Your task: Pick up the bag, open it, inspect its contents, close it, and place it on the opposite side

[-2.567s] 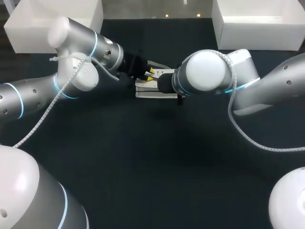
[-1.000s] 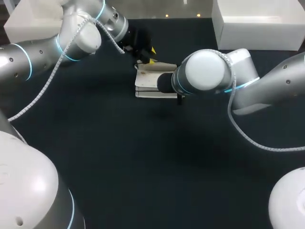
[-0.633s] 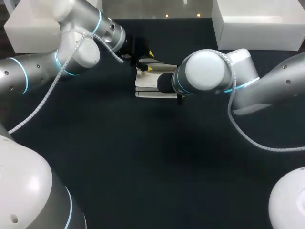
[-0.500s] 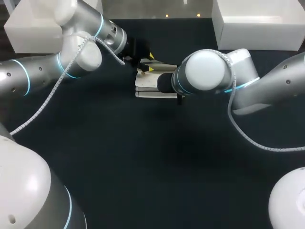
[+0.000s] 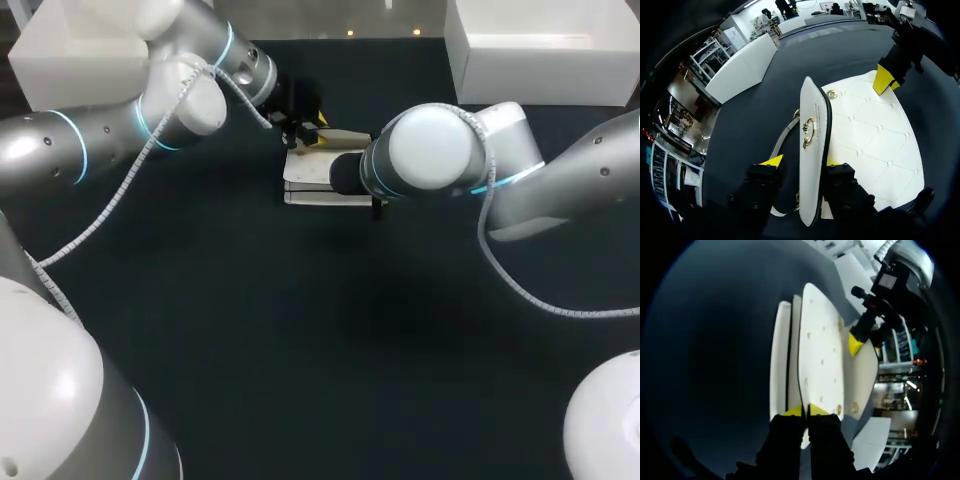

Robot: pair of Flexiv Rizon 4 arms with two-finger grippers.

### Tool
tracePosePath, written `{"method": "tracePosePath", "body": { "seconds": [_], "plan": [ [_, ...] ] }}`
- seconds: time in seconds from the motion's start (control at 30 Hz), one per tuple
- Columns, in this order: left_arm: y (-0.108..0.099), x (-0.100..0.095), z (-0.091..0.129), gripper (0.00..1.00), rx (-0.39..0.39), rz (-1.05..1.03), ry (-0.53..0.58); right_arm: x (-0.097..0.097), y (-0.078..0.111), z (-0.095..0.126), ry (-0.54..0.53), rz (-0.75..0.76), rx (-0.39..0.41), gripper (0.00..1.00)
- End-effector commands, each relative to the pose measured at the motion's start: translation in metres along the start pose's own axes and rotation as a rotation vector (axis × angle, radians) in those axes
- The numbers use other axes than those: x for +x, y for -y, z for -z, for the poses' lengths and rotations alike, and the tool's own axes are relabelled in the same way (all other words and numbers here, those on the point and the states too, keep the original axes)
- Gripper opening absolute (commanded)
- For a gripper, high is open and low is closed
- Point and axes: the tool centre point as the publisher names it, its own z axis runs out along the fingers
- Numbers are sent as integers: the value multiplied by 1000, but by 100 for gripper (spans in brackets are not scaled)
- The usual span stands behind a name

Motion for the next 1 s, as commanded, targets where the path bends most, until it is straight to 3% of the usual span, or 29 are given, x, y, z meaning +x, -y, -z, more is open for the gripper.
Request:
{"method": "tracePosePath", "body": {
  "seconds": [0.03, 0.2, 0.37, 0.77, 0.8, 0.83, 0.87, 1.0],
  "plan": [
    [-1, -4, -8, 37, -1, 0, -5, 2, 0, 0, 6, -1, -2, 0],
    [-2, -6, -10, 30, -3, 13, -13, 2, 0, 0, 6, -1, -2, 0],
    [-4, -7, -12, 0, -12, 17, -16, 2, 0, 0, 6, -1, -2, 0],
    [-5, -10, -8, 0, -19, 43, -27, 2, 0, 0, -1, 2, 6, 1],
    [-4, -10, -7, 0, -19, 45, -27, 1, -1, 1, -1, 3, 6, 15],
    [-3, -10, -6, 0, -20, 50, -27, 1, -2, 3, -8, 0, 9, 42],
    [-2, -11, -4, 0, -22, 56, -28, 1, -3, 5, -18, 2, 21, 100],
    [4, -12, 4, 0, -37, 64, -25, -1, -11, 17, -58, -5, 29, 100]
  ]
}}
